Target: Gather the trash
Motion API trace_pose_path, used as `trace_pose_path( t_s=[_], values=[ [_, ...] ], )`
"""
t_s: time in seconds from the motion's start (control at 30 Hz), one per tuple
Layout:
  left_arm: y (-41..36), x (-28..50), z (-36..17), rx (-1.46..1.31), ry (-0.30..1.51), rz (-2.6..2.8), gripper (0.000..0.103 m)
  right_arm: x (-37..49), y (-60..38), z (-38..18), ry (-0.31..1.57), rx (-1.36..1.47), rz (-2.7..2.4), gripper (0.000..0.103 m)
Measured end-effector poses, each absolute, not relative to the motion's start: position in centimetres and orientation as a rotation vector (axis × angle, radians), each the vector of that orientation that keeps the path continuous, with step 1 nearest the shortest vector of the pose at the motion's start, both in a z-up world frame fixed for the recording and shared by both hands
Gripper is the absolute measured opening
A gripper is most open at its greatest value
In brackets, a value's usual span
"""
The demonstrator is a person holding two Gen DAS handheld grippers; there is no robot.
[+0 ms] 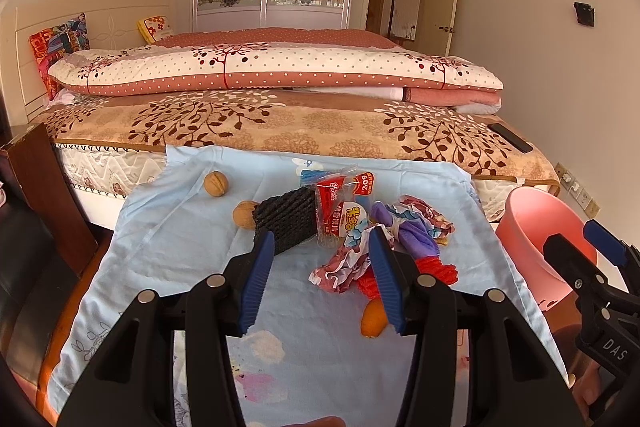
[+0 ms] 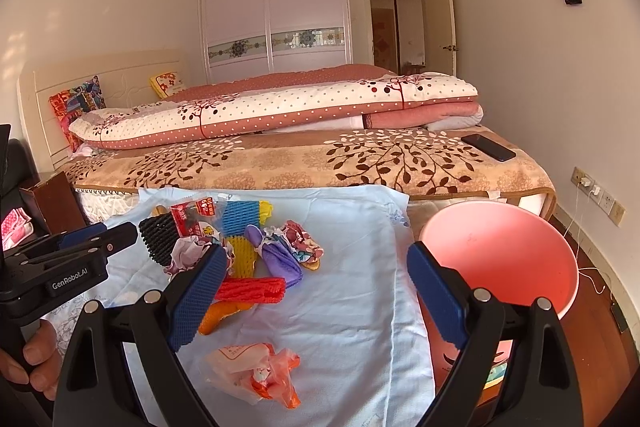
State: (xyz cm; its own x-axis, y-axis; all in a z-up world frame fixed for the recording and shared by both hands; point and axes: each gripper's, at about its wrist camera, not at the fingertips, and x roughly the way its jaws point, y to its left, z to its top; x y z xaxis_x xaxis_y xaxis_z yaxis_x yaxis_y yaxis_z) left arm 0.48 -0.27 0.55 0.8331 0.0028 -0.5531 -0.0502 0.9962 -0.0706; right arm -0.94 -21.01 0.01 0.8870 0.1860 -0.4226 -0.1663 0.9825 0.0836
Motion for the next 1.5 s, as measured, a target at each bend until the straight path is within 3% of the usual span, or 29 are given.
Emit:
trace_pose_path(
  t_s=[1.5],
  values=[
    [-0.6,-0.1,0.1,-0.093,0.574,0.019,0.050,-1.2,-21.2,0.1,0.437,0.050,0.176,0.090]
  ],
)
